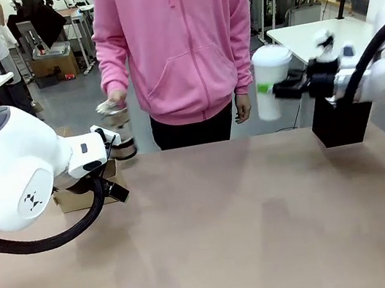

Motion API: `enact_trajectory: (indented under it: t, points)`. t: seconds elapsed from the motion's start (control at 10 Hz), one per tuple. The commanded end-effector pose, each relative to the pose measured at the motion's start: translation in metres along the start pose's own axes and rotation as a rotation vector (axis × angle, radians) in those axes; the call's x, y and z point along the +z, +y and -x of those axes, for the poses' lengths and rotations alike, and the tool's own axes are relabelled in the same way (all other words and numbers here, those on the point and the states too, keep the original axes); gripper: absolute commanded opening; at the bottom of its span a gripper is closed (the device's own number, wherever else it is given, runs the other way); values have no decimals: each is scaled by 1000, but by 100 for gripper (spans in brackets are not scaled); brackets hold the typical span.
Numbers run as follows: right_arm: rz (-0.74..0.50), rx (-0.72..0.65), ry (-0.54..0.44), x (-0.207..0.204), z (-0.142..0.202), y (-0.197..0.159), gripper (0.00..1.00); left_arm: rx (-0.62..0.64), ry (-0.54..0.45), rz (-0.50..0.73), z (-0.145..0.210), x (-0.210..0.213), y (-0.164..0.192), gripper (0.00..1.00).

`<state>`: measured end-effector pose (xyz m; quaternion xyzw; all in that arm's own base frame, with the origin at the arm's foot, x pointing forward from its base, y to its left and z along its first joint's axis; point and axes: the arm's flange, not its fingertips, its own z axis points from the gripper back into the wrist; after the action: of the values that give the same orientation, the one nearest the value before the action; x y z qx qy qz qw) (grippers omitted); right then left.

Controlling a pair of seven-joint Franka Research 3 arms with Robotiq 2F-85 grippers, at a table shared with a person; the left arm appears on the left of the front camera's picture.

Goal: Pour a drink into a cup and package it in a carrier.
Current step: When a person places the Paper Cup Lid on the 600 ml Paper Cup , lift the 600 ml Paper Cup, then position the Cup Carrier in the center of the table.

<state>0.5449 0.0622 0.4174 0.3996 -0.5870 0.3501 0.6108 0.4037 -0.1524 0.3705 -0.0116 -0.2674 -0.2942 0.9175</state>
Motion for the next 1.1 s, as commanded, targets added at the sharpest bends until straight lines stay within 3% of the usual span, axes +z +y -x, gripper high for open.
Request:
enact_trajectory:
  t: [0.0,0.3,1.0]
  points:
    - [-14,-16,-4,21,-39,28,80,1,-1,2,0,0,0,100]
    - [-43,-43,-20,32,-83,62,80,1,-1,2,0,0,0,100]
    - [-39,-18,-32,26,-87,69,80,1,-1,2,0,0,0,100]
